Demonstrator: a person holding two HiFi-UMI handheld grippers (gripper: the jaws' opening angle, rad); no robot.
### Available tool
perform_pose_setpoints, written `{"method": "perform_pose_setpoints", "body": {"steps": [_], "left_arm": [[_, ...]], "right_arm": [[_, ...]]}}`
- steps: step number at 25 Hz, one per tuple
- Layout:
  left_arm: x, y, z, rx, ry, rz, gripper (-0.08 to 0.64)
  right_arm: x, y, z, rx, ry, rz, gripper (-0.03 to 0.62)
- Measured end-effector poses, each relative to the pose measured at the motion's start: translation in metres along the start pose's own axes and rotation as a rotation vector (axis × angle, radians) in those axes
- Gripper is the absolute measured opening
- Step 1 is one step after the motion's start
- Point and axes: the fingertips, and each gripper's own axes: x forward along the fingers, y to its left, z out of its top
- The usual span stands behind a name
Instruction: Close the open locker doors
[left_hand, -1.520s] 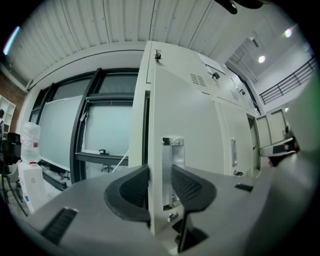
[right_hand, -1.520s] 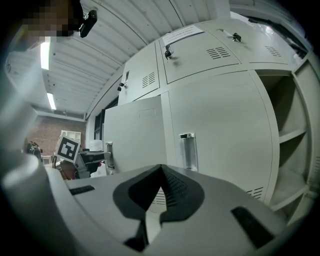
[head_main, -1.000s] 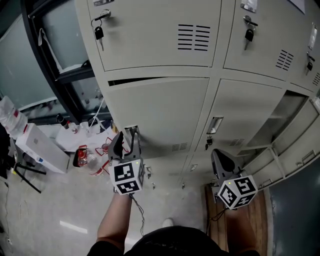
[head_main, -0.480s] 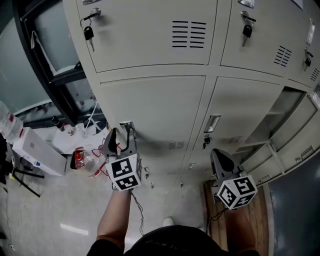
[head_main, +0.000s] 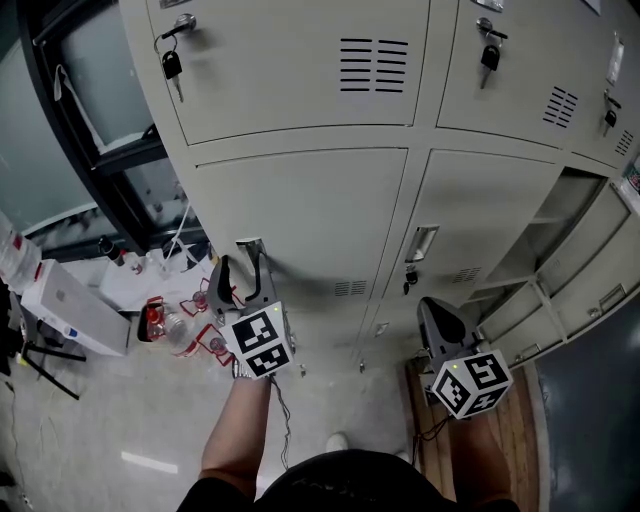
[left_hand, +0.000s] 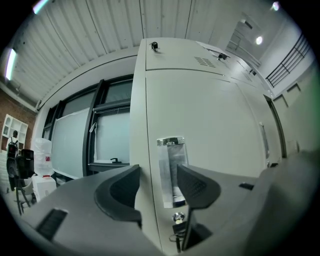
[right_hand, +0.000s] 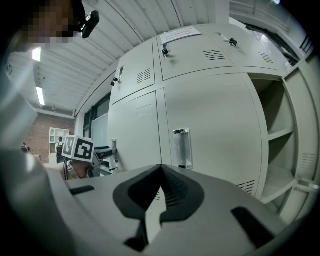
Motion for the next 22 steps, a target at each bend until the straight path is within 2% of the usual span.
{"method": "perform_pose_setpoints", "body": {"steps": [9,22], "left_arm": [[0.001,-0.001,0.000,0.025,-0.005,0.026,0.221],[-0.010,-0.010,0.004,0.035,-0.013,-0.025,0.224]], "right_arm": [[-0.001,0.004,-0.002,-0.002,0.003,-0.004,-0.006],[-0.005,0.004,-0.004,0.002,0.003,-0.004,-0.006]]}}
